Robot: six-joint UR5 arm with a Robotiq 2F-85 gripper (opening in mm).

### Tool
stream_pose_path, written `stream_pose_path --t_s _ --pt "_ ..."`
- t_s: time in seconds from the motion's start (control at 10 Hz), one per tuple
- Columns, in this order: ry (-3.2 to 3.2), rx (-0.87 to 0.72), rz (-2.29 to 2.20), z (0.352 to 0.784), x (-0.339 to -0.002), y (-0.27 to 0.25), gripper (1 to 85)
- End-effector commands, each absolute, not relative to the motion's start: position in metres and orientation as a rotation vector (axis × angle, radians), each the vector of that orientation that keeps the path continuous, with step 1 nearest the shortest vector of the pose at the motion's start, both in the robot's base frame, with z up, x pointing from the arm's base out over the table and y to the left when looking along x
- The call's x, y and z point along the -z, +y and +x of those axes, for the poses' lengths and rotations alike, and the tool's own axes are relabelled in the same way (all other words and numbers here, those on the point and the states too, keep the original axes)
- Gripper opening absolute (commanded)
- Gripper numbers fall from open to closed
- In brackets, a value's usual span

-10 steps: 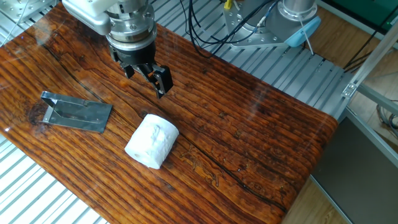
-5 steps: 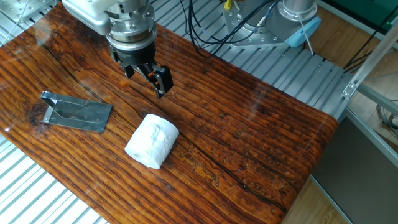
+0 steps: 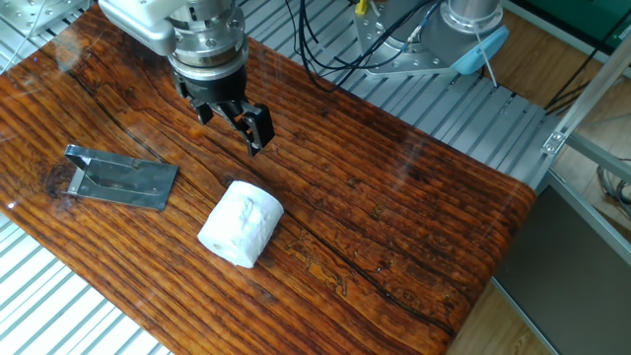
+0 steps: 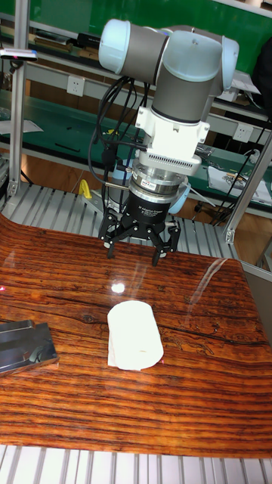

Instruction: Put the toilet paper on its holder

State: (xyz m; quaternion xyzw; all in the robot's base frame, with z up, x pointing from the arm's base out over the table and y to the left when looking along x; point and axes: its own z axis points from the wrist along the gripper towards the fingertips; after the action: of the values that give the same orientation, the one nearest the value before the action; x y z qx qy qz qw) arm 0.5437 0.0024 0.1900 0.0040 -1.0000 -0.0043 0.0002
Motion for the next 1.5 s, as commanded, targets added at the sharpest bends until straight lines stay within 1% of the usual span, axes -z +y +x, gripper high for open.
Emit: stream_pose_path --t_s 0.0,0.1,1.1,1.4 --pt "-3.141 0.014 0.012 0.544 -0.19 0.005 84.0" --pt "-3.045 0.072 -0.599 0.536 -0.19 0.016 1.0" --pt "-3.054 0.072 -0.601 0.54 -0.188 0.02 1.0" --pt "-3.093 0.058 -0.516 0.547 -0.185 0.024 1.0"
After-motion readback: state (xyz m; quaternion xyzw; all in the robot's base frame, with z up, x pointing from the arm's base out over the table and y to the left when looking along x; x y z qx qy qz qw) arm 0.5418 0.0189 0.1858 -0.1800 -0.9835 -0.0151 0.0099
